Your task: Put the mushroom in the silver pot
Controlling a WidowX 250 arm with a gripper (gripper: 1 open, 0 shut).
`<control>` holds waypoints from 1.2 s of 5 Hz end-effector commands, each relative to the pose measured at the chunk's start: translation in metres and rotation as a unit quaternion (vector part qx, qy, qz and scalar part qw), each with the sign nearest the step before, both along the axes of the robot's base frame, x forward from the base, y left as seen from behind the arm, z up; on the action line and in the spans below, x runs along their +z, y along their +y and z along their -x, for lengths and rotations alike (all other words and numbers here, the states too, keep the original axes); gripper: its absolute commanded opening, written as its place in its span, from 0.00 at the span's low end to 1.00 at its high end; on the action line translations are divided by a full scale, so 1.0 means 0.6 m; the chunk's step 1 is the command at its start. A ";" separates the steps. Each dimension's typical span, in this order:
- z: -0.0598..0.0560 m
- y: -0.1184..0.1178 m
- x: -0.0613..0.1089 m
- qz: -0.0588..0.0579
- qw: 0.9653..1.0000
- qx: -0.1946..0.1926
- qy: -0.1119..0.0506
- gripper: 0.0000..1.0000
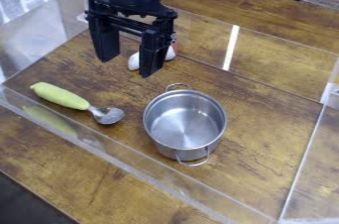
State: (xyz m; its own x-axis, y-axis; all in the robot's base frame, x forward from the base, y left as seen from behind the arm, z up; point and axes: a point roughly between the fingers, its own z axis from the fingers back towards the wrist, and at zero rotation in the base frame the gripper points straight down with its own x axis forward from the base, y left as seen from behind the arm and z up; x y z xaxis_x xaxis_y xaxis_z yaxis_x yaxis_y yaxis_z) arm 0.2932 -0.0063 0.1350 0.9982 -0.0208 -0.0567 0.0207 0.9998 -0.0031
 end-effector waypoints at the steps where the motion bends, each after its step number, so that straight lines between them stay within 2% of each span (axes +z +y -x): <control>1: -0.003 0.029 -0.017 -0.002 1.000 0.019 -0.001 1.00; 3: -0.063 0.061 -0.042 -0.003 0.997 0.071 -0.027 1.00; 5: -0.100 0.090 -0.045 -0.004 0.989 0.140 -0.035 1.00; 6: -0.115 0.093 -0.060 0.000 0.991 0.130 -0.045 1.00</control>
